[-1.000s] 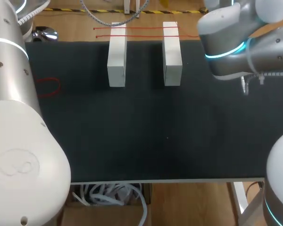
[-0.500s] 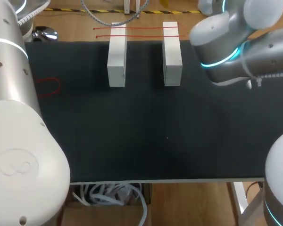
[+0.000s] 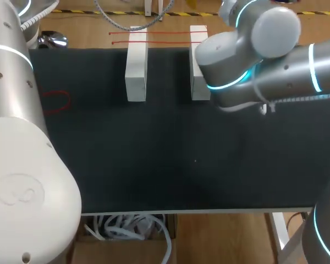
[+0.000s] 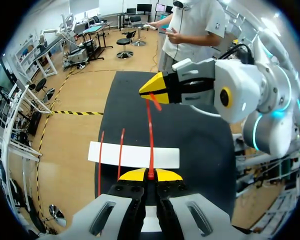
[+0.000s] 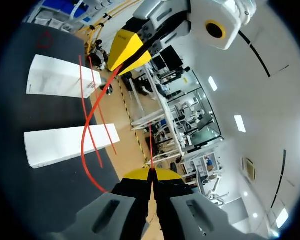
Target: Grab the tape and strap the tape.
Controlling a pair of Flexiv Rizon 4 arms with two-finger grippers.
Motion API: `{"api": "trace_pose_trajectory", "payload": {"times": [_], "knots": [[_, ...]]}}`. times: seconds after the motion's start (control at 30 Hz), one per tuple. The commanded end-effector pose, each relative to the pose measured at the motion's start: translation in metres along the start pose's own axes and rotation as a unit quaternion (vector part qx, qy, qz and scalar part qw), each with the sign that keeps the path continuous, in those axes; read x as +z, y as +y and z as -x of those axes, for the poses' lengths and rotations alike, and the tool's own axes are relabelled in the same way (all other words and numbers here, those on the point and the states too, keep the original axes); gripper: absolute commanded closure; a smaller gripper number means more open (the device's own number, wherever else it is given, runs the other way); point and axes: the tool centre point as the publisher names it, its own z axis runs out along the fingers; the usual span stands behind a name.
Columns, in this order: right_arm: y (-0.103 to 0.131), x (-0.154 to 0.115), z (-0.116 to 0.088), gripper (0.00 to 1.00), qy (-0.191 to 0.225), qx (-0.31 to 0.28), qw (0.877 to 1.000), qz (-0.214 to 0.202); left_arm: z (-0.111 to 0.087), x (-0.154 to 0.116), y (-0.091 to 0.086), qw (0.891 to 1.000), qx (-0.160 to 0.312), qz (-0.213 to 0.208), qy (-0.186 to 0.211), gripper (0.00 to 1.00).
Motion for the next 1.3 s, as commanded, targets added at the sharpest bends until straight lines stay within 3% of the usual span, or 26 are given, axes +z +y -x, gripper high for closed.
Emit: {"api": "trace_pose_trajectory", "payload": {"times": [0.03,0.3,0.63,0.97,1.3], "knots": [[0.01,0.005,-0.008,1.0,-0.043,0.0,0.999,-0.024,0.001,-0.001,-0.001,1.0,-0.001,0.003,0.002,1.0],[0.018,0.007,-0.012,1.0,-0.058,0.029,0.997,-0.047,0.001,-0.001,-0.001,1.0,-0.001,0.003,0.002,1.0],[0.035,0.012,-0.012,1.0,-0.059,0.034,0.997,-0.034,0.001,-0.001,-0.001,1.0,-0.001,0.003,0.002,1.0],[0.046,0.014,-0.009,1.0,-0.071,-0.012,0.997,-0.012,0.001,-0.001,-0.001,1.0,-0.001,0.003,0.002,1.0],[0.049,0.017,-0.007,1.0,-0.079,-0.016,0.996,-0.029,0.001,-0.001,-0.001,1.0,-0.001,0.003,0.002,1.0]]}}
